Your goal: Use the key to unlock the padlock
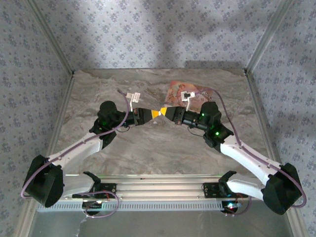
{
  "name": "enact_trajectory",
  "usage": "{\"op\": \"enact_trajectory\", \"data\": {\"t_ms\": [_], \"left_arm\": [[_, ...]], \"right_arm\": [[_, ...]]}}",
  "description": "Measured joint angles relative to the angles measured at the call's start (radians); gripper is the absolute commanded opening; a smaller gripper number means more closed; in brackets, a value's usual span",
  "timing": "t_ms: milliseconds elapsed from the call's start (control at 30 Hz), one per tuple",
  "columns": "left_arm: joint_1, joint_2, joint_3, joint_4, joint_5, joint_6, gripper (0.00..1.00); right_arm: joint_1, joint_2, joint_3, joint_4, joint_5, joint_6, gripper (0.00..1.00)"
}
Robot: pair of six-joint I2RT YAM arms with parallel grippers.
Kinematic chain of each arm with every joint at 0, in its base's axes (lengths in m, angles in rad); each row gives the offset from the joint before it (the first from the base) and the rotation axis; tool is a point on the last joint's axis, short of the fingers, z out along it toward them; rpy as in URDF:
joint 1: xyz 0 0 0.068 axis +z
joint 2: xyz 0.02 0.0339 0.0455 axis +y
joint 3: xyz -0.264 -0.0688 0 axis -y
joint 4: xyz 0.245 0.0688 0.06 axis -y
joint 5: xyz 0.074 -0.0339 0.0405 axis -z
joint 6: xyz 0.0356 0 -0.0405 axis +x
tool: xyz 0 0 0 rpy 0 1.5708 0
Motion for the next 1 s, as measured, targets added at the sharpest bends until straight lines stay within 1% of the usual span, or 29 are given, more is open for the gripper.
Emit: {"op": "enact_trajectory", "data": {"t_ms": [300,467,500,533,600,667,800,833,900,933,1000], "left_arm": [[0.000,0.000,0.000,-0.005,0.006,0.006,0.00],[0.000,0.000,0.001,-0.051,0.009,0.027,0.00],[0.002,0.000,0.001,-0.056,0.010,0.029,0.00],[0.005,0.000,0.002,-0.061,0.010,0.031,0.00],[0.011,0.000,0.002,-0.061,0.013,0.031,0.00],[0.014,0.000,0.002,-0.060,0.017,0.031,0.00],[0.014,0.000,0.002,-0.060,0.024,0.031,0.00],[0.014,0.000,0.002,-0.060,0.025,0.031,0.00],[0.014,0.000,0.002,-0.056,0.026,0.030,0.00],[0.014,0.000,0.002,-0.053,0.028,0.027,0.00],[0.014,0.000,0.002,-0.041,0.029,0.021,0.00]], "right_arm": [[0.000,0.002,0.000,0.001,-0.013,-0.006,0.00],[0.000,0.002,0.016,-0.084,-0.002,-0.039,0.00],[0.000,0.000,0.020,-0.099,0.003,-0.042,0.04],[0.000,-0.005,0.023,-0.120,0.015,-0.044,0.13],[-0.006,-0.023,0.023,-0.160,0.042,-0.051,0.25],[-0.021,-0.047,0.023,-0.192,0.066,-0.051,0.31],[-0.038,-0.066,0.024,-0.208,0.072,-0.049,0.43],[-0.037,-0.063,0.024,-0.207,0.068,-0.049,0.46],[-0.029,-0.051,0.024,-0.201,0.056,-0.046,0.48],[-0.024,-0.042,0.025,-0.201,0.050,-0.047,0.48],[-0.011,-0.023,0.030,-0.198,0.037,-0.047,0.44]]}}
